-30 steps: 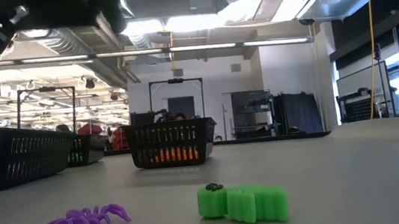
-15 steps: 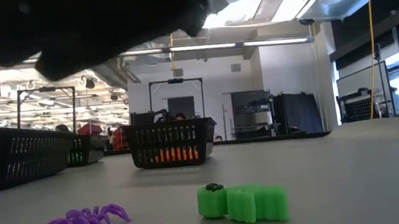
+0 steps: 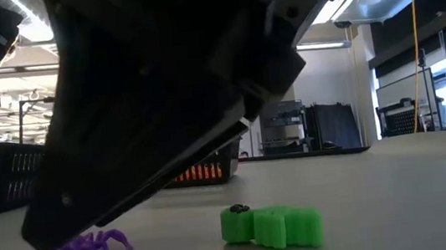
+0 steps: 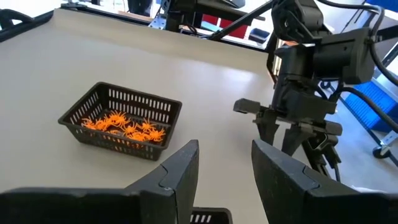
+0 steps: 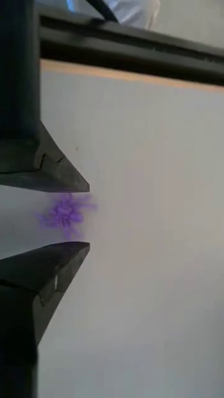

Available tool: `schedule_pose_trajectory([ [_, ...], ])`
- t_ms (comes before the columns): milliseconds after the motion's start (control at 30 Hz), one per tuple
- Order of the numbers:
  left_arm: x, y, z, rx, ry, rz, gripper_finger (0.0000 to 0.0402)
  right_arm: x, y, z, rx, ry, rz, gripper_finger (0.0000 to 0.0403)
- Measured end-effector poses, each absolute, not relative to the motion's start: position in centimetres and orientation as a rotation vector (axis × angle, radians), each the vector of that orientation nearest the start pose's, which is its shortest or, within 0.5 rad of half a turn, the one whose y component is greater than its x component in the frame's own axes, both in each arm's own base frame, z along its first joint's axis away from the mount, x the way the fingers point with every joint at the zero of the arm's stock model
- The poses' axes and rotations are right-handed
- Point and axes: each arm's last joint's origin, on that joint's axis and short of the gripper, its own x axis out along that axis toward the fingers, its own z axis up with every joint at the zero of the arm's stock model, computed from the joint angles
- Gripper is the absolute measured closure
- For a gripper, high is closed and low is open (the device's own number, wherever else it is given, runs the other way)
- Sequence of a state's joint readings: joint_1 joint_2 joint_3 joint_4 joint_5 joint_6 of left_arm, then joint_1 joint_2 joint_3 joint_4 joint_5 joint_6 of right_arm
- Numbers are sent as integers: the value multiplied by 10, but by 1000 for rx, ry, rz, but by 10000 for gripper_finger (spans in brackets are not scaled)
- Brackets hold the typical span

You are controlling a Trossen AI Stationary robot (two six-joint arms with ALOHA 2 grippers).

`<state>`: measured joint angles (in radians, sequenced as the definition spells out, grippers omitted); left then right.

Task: Sort Halloween decoration
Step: Put the purple spider toy into the bottom left black basket

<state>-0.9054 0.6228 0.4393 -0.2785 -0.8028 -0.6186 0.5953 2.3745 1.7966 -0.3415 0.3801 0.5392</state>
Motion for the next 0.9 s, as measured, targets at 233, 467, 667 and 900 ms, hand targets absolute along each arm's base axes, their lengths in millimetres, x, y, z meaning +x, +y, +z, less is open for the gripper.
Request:
schedule_pose_trajectory([
  [233, 100, -94, 233, -265, 319, -4, 262, 424, 272, 127, 48, 823, -77, 267],
  [467, 100, -94, 233, -265, 319, -3, 262, 419, 268, 124, 67, 867, -152, 267],
  [667, 100, -94, 233, -263, 317, 1, 262, 418, 267, 123, 58, 868, -164, 267],
  [900, 100, -94, 233, -263, 315, 3, 262, 418, 267, 123, 48, 869, -174, 317],
])
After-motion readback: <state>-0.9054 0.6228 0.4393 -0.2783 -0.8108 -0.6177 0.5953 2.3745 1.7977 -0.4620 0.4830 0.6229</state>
